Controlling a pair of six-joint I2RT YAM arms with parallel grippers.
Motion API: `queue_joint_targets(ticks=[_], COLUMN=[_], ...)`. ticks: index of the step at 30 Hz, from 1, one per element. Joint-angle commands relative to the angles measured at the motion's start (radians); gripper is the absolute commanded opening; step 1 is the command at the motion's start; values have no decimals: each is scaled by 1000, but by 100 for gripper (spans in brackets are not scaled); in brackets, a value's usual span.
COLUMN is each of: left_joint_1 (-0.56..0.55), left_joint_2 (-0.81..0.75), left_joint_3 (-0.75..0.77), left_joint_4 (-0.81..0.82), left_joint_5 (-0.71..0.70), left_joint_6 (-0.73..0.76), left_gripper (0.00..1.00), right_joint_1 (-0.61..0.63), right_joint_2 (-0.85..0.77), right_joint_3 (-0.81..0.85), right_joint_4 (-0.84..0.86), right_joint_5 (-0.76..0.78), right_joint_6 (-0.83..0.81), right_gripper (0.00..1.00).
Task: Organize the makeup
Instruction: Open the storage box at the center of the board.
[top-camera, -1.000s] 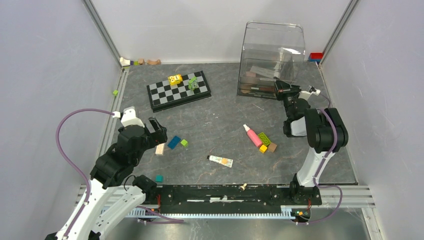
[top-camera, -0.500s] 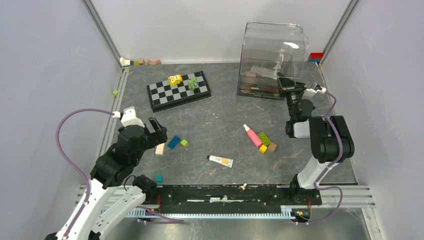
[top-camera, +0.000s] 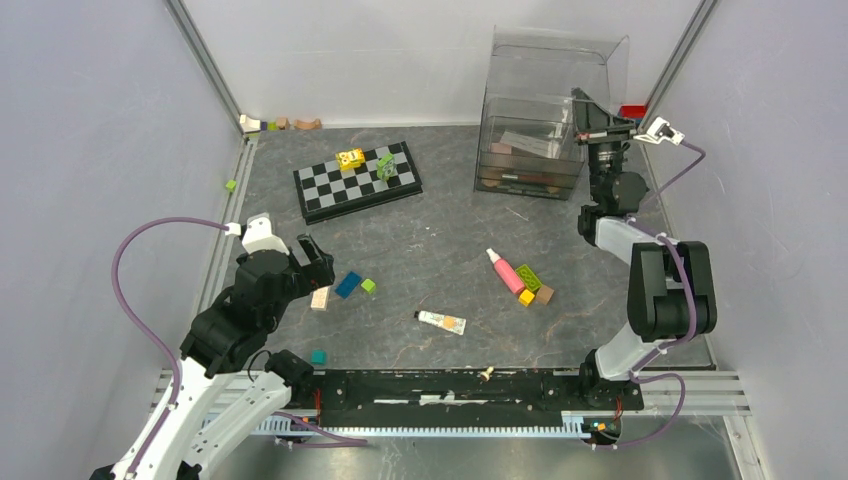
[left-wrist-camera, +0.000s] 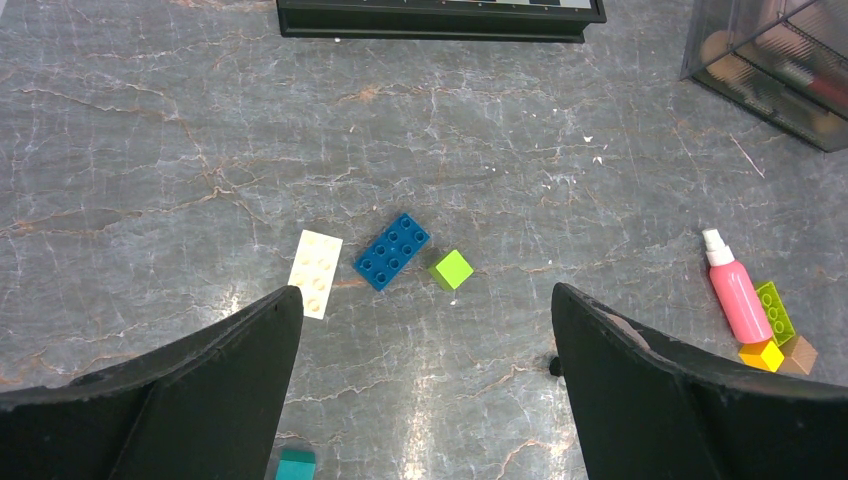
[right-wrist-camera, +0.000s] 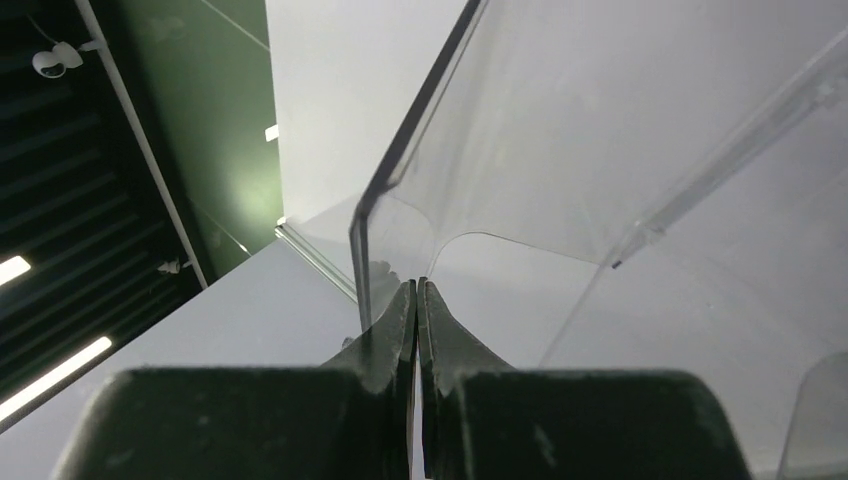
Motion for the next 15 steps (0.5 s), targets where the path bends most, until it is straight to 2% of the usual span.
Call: queue_joint_targets(ticks=[1, 15], left_joint_1=[7, 6], left_joint_2=[-1, 1], left_joint_3=[-5, -4], left_joint_4=[42, 42], left_joint_5=[-9, -4], left_joint_6=[27, 30], left_gripper=[100, 100], right_joint_1=[-2, -17], right_joint_2=[5, 172], right_joint_3=[112, 511], right_joint_4=[33, -220], right_joint_5=[-20, -26], right_joint_6=[-48, -153], right_gripper=[4, 5])
